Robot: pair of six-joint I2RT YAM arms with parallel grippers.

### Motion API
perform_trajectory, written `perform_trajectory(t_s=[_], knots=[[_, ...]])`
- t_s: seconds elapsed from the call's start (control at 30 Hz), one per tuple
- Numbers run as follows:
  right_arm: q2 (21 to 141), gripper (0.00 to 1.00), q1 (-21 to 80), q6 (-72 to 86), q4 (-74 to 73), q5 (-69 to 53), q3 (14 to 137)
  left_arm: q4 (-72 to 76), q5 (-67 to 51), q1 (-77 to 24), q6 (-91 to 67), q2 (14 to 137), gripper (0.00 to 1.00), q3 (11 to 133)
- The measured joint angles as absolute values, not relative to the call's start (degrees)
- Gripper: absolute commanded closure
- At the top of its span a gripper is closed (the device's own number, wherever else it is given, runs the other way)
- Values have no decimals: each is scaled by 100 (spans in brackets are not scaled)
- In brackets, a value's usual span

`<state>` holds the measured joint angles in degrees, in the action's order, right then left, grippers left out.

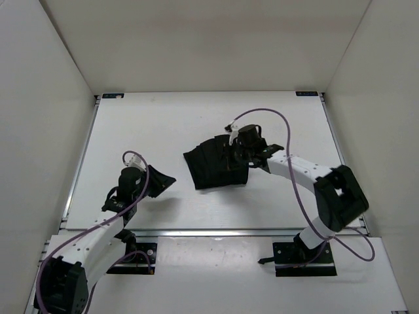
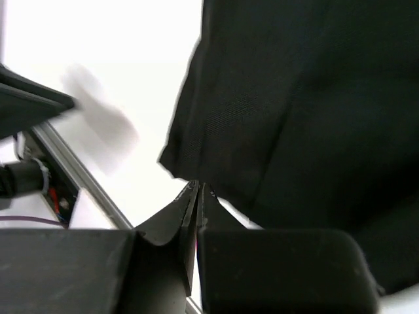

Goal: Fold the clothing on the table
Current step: Fold the skirt

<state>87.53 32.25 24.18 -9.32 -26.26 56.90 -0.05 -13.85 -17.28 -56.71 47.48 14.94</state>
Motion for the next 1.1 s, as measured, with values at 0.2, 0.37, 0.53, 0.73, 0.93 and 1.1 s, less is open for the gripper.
perform_trajectory(t_s=[0.2, 0.37, 0.53, 0.73, 0.93, 1.1], knots=[[10200, 100, 3717, 2484, -637, -2823, 5951, -617, -1337, -1546, -5494, 4335, 57, 1632], [11087, 99, 3898, 2589, -755, -2895, 6530, -829, -1339, -1507, -5443, 4268, 56, 1632], [11124, 100, 3883, 2373, -1013, -2630, 6965, -998, -1455, -1400, -5229, 4340, 49, 1658], [9531, 97, 3691, 2222, -1428, -2202, 6772, -1695, -1837, -1116, -4423, 5009, 41, 2458], [7559, 99, 2624, 2117, -1284, -2073, 6038, -2746, -1826, -1238, -2956, 6241, 14, 4185], [7402, 98, 1999, 2045, -1573, -1953, 5074, -3389, -1667, -1271, -2228, 6849, 1, 4617]])
